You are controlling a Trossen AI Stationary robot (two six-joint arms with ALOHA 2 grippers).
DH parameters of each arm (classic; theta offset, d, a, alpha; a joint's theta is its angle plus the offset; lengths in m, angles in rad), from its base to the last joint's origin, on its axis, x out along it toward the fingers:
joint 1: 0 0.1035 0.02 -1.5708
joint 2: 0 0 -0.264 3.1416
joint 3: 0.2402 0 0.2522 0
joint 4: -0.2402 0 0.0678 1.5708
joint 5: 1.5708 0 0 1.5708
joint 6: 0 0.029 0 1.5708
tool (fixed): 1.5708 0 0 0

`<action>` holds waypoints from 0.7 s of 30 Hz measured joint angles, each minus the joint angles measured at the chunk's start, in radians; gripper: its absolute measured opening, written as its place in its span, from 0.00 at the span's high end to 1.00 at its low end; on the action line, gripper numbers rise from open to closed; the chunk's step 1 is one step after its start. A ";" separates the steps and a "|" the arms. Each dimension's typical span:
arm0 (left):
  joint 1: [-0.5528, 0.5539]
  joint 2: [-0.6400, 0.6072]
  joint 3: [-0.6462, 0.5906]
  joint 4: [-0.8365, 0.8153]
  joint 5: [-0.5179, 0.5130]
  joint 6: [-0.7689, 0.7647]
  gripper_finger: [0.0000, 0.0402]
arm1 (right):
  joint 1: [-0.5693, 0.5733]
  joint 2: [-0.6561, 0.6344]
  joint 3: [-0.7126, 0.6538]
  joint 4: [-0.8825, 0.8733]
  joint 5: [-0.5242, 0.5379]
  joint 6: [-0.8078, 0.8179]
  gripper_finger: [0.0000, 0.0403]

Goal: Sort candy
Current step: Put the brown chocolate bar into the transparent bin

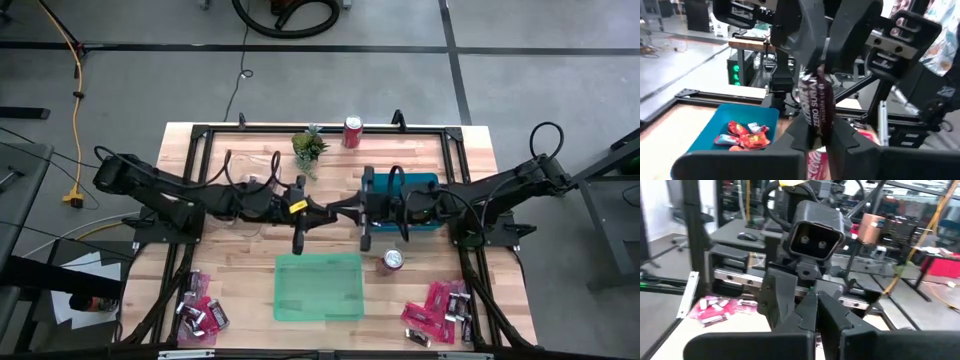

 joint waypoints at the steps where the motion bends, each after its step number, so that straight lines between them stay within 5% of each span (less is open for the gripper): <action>1: 0.003 0.000 0.000 0.000 0.007 -0.007 0.96 | 0.000 0.000 0.000 0.000 0.024 0.003 0.98; 7: 0.005 -0.051 -0.001 -0.176 -0.012 -0.008 0.99 | 0.003 -0.009 0.035 -0.020 0.288 0.052 0.79; 14: 0.005 -0.243 -0.012 -0.711 -0.242 -0.121 0.99 | 0.022 -0.040 0.120 -0.268 0.680 0.108 0.47; 21: 0.007 -0.431 -0.203 -1.027 -0.364 -0.526 1.00 | 0.020 -0.048 0.142 -0.596 0.625 0.374 0.41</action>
